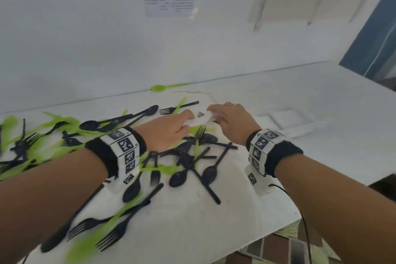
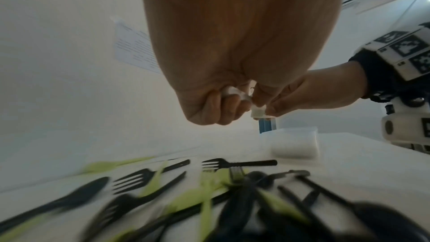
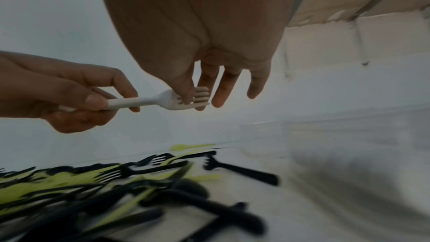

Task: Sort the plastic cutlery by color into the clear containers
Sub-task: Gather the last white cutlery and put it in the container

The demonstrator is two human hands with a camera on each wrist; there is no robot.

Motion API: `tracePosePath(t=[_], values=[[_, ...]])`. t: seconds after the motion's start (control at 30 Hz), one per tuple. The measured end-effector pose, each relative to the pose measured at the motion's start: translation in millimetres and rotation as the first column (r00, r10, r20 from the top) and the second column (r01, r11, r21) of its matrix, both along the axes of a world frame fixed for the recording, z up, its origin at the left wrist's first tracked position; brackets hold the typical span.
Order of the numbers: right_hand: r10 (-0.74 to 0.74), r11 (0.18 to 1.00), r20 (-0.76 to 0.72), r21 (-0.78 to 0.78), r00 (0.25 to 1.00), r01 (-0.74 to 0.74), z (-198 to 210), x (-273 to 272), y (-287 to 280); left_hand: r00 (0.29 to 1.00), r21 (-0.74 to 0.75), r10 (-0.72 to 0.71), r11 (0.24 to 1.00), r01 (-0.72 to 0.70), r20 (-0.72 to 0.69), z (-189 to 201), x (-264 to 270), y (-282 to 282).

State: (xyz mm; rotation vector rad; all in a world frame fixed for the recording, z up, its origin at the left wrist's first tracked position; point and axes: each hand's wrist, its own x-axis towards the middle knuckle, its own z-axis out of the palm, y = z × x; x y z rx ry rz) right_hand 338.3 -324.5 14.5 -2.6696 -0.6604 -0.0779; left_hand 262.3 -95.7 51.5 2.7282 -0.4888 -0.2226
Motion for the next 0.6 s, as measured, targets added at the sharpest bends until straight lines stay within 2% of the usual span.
tracePosePath(t=[0.17,0.3,0.43,0.6], values=[[-0.01,0.998,-0.012,0.055,1.0,0.01,8.6,39.4,-103.5,1.0,-0.042,0.008,0.999,-0.009,-0.02,1.2,51.3,-100.1],[-0.062,0.998,0.026,-0.016,0.998,0.063,14.6,64.6,-177.4,0.999,-0.038,0.013,0.999,-0.012,0.031,-2.0,93.0,-171.2],[-0.131,0.982,0.025,-0.132,0.991,0.133,13.9,84.0,-236.3,0.997,0.101,-0.014,0.995,0.006,0.079,-10.2,127.1,-226.7],[-0.232,0.955,-0.028,-0.196,0.972,0.222,15.1,98.9,-289.3,0.995,0.034,-0.099,0.995,0.099,0.012,-13.4,158.7,-281.3]])
